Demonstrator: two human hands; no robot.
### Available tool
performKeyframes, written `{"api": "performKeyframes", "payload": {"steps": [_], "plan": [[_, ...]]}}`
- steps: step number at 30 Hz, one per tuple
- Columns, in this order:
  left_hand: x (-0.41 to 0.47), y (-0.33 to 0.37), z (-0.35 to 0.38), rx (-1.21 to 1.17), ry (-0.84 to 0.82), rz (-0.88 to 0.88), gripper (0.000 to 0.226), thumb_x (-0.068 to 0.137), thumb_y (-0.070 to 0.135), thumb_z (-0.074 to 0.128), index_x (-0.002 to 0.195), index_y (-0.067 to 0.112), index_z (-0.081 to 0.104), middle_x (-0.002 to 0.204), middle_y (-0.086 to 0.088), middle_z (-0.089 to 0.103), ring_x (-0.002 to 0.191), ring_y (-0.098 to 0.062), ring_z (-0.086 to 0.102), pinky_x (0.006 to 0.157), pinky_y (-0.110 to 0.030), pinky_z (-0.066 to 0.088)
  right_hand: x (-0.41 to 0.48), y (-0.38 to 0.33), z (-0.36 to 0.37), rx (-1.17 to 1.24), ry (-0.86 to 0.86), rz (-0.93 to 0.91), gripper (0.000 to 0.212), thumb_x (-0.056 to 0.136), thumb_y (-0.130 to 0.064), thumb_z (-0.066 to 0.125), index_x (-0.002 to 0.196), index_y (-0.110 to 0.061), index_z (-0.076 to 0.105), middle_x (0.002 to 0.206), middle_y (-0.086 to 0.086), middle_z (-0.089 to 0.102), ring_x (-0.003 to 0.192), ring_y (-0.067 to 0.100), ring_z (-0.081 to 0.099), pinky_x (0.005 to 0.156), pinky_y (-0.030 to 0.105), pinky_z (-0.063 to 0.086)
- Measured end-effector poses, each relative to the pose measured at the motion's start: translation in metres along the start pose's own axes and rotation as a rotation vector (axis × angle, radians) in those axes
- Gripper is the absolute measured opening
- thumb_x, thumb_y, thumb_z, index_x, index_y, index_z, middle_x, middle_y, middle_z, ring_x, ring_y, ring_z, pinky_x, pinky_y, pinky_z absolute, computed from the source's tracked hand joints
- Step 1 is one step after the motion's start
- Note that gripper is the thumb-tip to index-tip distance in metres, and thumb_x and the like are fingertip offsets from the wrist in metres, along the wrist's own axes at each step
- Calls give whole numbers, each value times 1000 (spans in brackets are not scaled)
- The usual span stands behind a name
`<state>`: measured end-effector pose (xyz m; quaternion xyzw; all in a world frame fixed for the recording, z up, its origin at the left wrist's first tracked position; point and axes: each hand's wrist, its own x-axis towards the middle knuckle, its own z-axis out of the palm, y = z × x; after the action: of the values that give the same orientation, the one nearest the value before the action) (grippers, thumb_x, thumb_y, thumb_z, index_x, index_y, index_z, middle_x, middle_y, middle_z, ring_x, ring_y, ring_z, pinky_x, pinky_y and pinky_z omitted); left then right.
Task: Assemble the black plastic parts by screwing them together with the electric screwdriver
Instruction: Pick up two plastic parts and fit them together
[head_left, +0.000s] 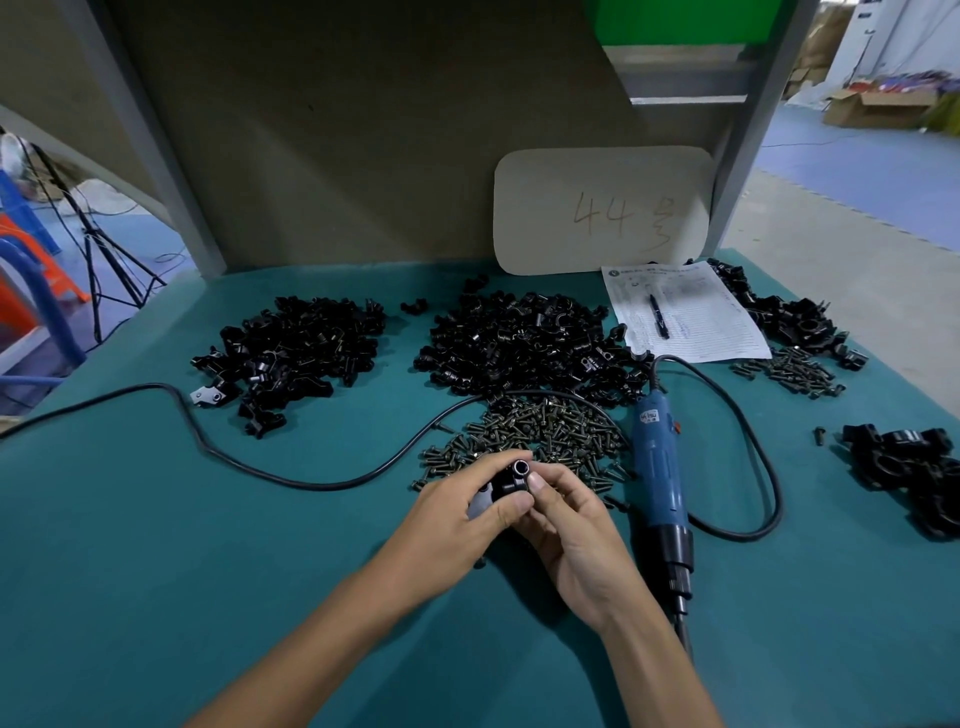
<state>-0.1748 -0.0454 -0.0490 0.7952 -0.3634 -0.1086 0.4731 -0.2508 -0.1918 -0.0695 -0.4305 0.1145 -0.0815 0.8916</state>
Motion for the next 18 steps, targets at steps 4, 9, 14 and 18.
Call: {"api": "performKeyframes", "payload": {"steps": [4, 9, 14, 18], "plan": [[0, -1, 0, -6, 1, 6, 32, 96, 54, 58, 127, 60, 53, 116, 31, 66, 109, 7, 62, 85, -6, 44, 0, 0, 2, -2, 3, 12, 14, 93, -19, 67, 102, -15, 76, 104, 13, 74, 92, 20, 71, 81, 28, 59], [-4, -13, -1, -14, 110, -13, 31, 96, 52, 56, 127, 53, 54, 110, 30, 66, 101, 6, 63, 80, -6, 44, 6, -8, -4, -244, 82, 12, 20, 97, -15, 68, 118, -14, 70, 109, 9, 75, 92, 19, 74, 81, 32, 60], [-9, -35, -2, 52, 192, -68, 30, 101, 52, 52, 130, 51, 49, 93, 21, 61, 71, 0, 56, 64, -13, 41, 29, -38, -21, -1355, 278, -237, 13, 101, -24, 64, 111, -31, 66, 103, -13, 60, 87, 4, 61, 77, 23, 48], [-10, -40, 1, 59, 215, -60, 30, 101, 49, 53, 131, 49, 51, 99, 39, 58, 81, 8, 58, 70, -6, 41, 58, -45, -25, -1619, 264, -330, 19, 103, -23, 60, 121, -19, 65, 108, -2, 53, 95, 19, 59, 82, 33, 47]]}}
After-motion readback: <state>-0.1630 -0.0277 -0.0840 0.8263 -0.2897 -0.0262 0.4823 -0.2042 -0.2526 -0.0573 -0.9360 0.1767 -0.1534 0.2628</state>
